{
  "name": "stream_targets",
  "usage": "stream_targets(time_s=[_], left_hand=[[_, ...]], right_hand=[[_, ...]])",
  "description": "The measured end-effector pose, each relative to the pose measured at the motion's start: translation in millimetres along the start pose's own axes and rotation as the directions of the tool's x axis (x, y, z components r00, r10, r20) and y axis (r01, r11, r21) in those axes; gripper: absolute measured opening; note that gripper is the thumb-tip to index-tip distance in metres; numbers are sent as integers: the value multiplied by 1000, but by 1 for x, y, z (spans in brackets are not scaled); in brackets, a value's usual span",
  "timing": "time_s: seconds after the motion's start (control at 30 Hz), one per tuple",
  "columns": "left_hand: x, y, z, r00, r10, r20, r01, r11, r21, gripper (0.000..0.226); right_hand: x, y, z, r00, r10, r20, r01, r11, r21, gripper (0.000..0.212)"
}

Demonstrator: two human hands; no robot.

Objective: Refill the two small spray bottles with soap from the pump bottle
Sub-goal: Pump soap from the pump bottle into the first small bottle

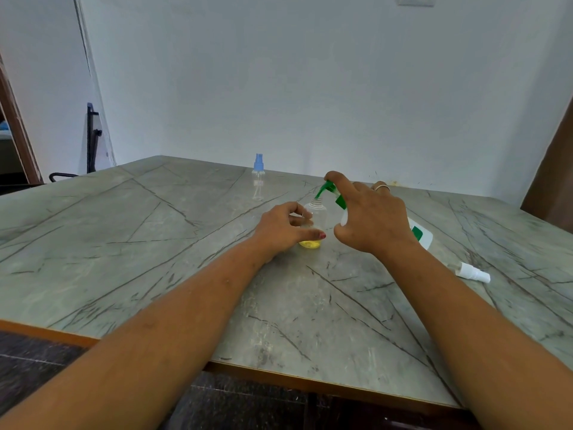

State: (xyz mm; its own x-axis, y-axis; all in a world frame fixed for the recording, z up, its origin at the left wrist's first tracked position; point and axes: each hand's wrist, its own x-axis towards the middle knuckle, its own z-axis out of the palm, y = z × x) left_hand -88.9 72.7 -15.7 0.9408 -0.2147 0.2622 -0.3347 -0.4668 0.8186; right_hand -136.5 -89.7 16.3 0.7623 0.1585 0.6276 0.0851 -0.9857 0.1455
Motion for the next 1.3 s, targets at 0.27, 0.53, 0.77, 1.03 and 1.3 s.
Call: stream_targets(time_s=[0.27,0.53,0.77,1.03,1.3], left_hand=[[-1,1,-1,1000,-2,-1,2,1000,-1,44],[-1,-1,-1,1000,6,11,-6,1000,-29,43],[-1,0,-1,1000,-9,5,9,1000,-16,44],[-5,4,-3,1000,-13,8,13,999,-31,46],[-5,5,-1,1000,-14,0,14,1000,-24,46]], right_hand=[[0,-4,-1,1000,-19,-8,18,998,-61,81],[1,-3,-4,999,-37,3,37,992,-123,85],[1,-6,-7,999,-38,3,38,993,-108,76],[2,-6,-4,999,-28,20,31,992,-125,80],[2,-9,-7,999,-45,-2,44,987,-152,74]])
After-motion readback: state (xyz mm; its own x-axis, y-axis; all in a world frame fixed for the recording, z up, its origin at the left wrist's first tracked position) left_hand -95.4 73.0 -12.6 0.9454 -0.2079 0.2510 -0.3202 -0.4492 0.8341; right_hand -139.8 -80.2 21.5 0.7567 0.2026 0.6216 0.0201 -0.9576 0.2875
